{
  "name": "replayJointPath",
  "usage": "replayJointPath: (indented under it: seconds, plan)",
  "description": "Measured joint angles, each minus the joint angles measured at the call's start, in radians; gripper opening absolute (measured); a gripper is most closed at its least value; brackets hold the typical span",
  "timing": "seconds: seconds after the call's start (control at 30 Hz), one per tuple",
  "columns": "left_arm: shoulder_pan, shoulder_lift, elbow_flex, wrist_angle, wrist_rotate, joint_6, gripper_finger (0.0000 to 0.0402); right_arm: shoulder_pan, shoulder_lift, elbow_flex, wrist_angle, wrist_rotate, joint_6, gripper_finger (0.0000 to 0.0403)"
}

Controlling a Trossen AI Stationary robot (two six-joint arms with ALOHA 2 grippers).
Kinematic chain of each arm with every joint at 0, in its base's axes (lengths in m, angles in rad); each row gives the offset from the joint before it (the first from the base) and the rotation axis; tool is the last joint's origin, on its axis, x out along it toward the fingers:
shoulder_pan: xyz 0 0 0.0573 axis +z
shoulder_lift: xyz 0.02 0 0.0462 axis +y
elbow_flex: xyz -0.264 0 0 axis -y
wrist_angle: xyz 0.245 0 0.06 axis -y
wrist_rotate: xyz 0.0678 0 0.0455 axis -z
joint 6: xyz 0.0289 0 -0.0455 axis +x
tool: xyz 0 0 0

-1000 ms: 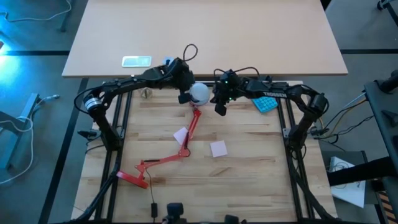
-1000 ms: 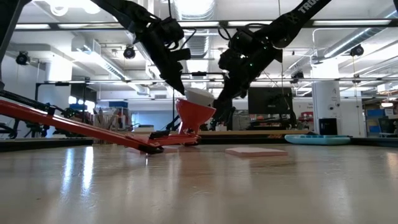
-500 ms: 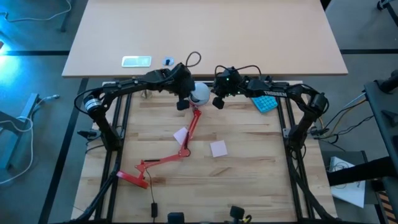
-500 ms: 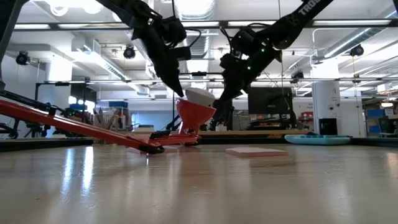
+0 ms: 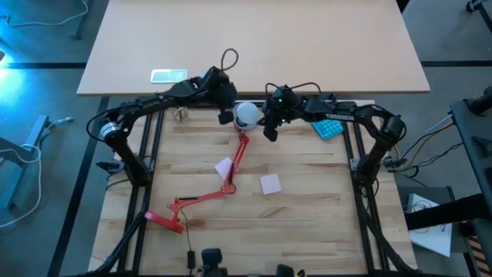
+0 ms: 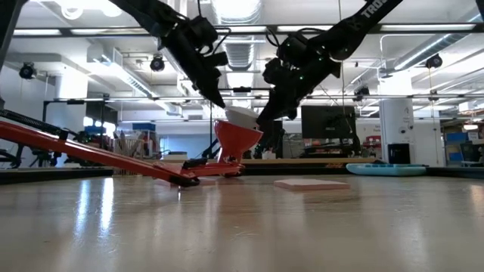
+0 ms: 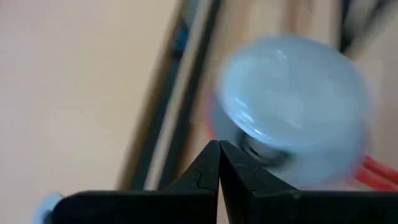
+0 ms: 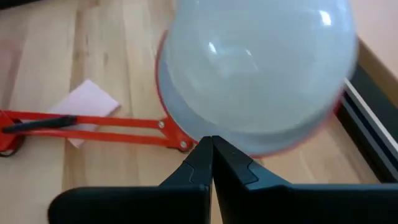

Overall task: Screw lightbulb
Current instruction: Remove the lightbulb from the red lamp

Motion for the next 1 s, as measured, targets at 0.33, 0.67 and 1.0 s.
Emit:
replayJointPath:
  seconds: [0.33, 0.67, 1.0]
  plan:
    - [0.014, 0.052, -0.006, 0.096, 0.082, 0.012, 0.0, -0.004, 0.026, 0.0, 0.064, 0.14, 0.011, 0.0002]
    - [-0.002, 0.005, -0.007, -0.043, 0.115, -0.006, 0.0, -0.034, 0.02, 0.007, 0.023, 0.177, 0.0, 0.0002]
    - [0.014, 0.019, -0.022, 0.092, 0.071, -0.028, 0.0, 0.027, 0.025, 0.006, -0.001, 0.042, 0.008, 0.0002]
